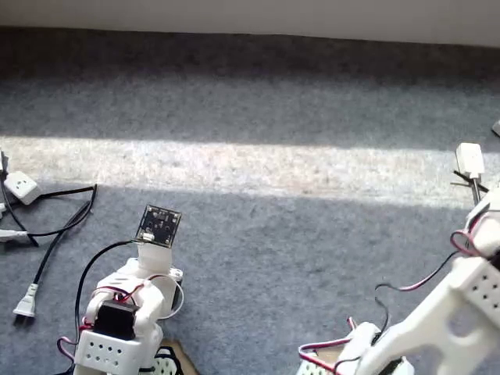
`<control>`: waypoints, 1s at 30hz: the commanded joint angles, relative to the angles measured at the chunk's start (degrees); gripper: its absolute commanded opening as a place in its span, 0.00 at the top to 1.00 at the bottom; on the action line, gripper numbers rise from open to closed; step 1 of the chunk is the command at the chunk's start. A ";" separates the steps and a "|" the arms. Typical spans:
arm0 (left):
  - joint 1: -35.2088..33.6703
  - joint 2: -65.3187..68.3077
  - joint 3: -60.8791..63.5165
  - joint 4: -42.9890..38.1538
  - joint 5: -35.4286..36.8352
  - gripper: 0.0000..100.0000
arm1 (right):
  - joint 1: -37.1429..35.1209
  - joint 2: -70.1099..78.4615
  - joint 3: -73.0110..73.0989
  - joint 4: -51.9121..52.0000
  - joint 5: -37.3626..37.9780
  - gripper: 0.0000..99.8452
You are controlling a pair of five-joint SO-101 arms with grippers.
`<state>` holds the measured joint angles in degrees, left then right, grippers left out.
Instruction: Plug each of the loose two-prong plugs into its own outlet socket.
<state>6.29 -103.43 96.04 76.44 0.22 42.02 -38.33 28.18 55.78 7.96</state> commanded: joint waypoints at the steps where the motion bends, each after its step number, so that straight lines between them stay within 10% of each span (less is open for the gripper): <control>1: -0.04 -0.22 1.19 0.09 -0.35 0.97 | -0.66 11.91 -16.48 2.68 -0.62 0.74; 17: 2.77 -0.22 1.19 -0.09 -0.53 0.97 | -8.04 55.34 -72.31 30.29 -0.62 0.74; 30: -3.56 -0.22 -0.75 -14.51 -12.84 0.81 | -8.04 89.01 -100.62 24.66 3.52 0.74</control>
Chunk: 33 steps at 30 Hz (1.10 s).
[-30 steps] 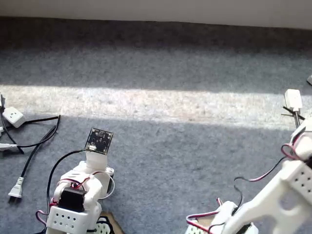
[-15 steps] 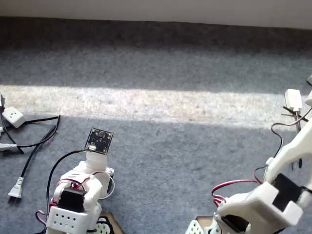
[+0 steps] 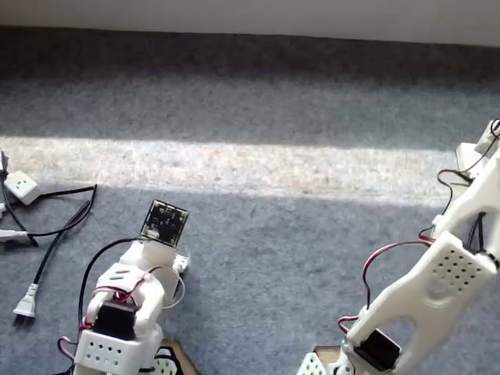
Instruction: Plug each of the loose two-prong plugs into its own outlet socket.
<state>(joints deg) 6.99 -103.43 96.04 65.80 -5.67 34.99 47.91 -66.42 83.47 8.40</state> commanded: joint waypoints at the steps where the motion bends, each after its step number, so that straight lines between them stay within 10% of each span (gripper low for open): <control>1: -5.76 -0.22 -1.71 -3.87 -7.82 0.79 | -1.10 4.79 -7.16 -4.26 4.66 0.74; 33: -7.96 -0.22 0.31 -12.75 -5.45 0.75 | -4.18 25.54 -8.13 -26.77 20.48 0.74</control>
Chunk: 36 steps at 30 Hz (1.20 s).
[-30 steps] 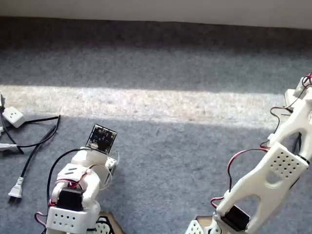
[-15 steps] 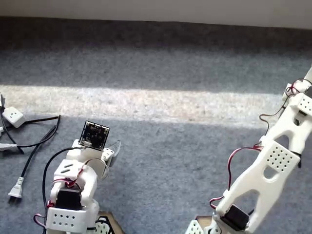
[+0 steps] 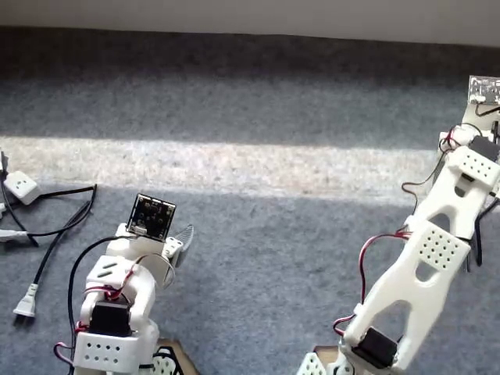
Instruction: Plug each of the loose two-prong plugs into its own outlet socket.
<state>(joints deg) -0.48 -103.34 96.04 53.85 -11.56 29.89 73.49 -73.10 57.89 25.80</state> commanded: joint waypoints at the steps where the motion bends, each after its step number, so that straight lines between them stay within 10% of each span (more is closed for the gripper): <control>1: -0.48 -0.31 0.31 -0.79 0.44 0.75 | 1.10 0.75 -1.45 -1.10 4.48 0.76; 13: -0.48 -0.31 0.40 -0.79 0.53 0.75 | 2.07 0.92 -1.63 1.36 10.20 0.84; 25: -0.48 -0.31 0.40 -0.79 0.53 0.75 | -10.15 -17.80 -1.63 33.63 9.76 0.84; 36: 1.10 -0.31 1.10 -0.88 0.53 0.75 | -30.20 -36.26 3.03 43.21 -15.56 0.84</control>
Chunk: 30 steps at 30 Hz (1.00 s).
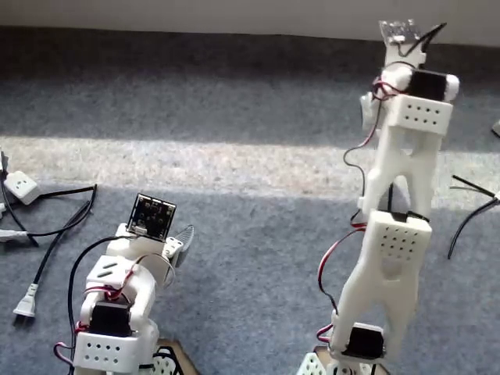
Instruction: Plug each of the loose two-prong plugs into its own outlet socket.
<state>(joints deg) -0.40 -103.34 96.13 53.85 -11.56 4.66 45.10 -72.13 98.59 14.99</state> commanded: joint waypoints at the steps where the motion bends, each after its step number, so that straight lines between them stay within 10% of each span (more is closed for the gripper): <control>1: 1.10 -0.31 1.01 -0.88 0.53 0.75 | -7.60 -9.63 4.09 2.51 -5.54 0.84; 13: 0.57 -0.31 1.01 -0.88 0.35 0.75 | -43.12 -29.49 41.36 2.24 -11.34 0.84; 30: 0.57 -0.31 1.01 -0.88 0.26 0.75 | -34.24 -30.64 75.65 -19.47 -9.41 0.74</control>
<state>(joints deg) -0.22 -103.34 96.13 53.85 -11.56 -31.74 18.37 3.47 81.63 5.41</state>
